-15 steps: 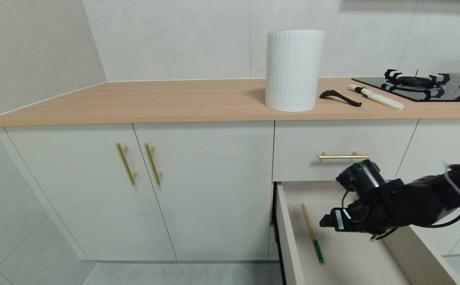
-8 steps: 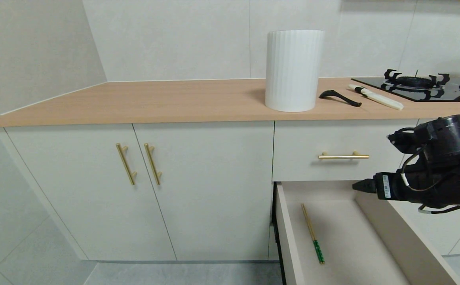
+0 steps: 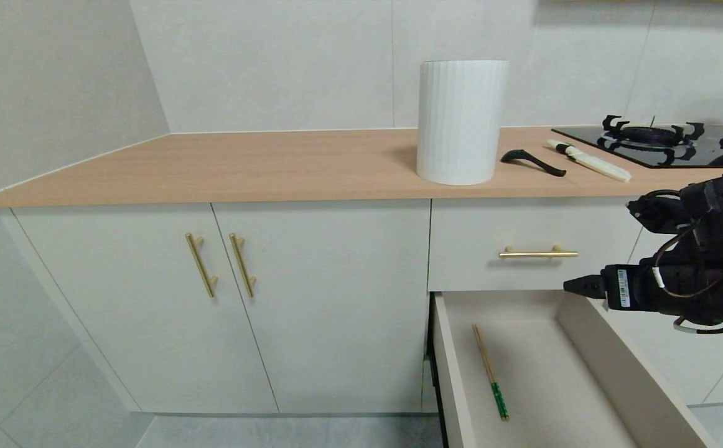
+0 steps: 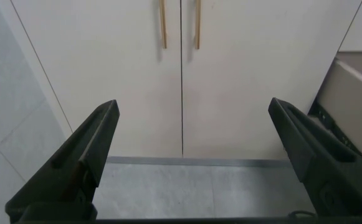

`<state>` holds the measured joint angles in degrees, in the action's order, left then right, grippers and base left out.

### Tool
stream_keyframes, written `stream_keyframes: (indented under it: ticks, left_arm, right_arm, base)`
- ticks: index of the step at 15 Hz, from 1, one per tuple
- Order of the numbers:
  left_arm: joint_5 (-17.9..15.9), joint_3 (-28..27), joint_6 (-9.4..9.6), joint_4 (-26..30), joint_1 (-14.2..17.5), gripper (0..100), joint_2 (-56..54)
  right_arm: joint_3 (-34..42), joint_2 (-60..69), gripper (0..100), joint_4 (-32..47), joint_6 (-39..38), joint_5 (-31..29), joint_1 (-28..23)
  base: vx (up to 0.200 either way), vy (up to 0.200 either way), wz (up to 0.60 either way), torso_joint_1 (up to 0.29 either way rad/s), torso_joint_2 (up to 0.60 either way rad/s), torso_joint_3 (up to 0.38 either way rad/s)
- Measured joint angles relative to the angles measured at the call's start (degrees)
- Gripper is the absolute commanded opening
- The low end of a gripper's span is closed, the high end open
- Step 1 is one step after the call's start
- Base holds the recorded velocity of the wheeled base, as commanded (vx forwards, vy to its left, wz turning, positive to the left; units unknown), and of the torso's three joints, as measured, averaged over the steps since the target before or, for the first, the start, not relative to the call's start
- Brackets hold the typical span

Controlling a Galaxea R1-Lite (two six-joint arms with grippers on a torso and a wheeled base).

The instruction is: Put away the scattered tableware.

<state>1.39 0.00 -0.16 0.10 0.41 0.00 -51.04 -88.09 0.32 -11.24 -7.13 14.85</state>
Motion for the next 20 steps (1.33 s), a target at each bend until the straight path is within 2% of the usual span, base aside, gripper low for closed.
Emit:
stream_keyframes:
  ticks: [8,17,20]
  left_arm:
    - [0.00,0.00,0.02,0.01,0.00,100,0.00]
    - [0.00,0.00,0.00,0.00,0.00,100,0.00]
    - [0.00,0.00,0.00,0.00,0.00,100,0.00]
  right_arm:
    - [0.55,-0.24,100,0.01,0.76,-0.01,-0.05]
    - [0.94,-0.59,100,-0.02,0.88,0.02,-0.02]
    - [1.21,-0.69,100,-0.05,1.96,0.02,-0.02]
  base:
    - [0.000,0.000,0.00,0.149,-0.48,-0.300]
    - [0.000,0.000,0.00,0.204,-0.48,-0.281]
    - [0.000,0.000,0.00,0.092,-0.21,-0.118]
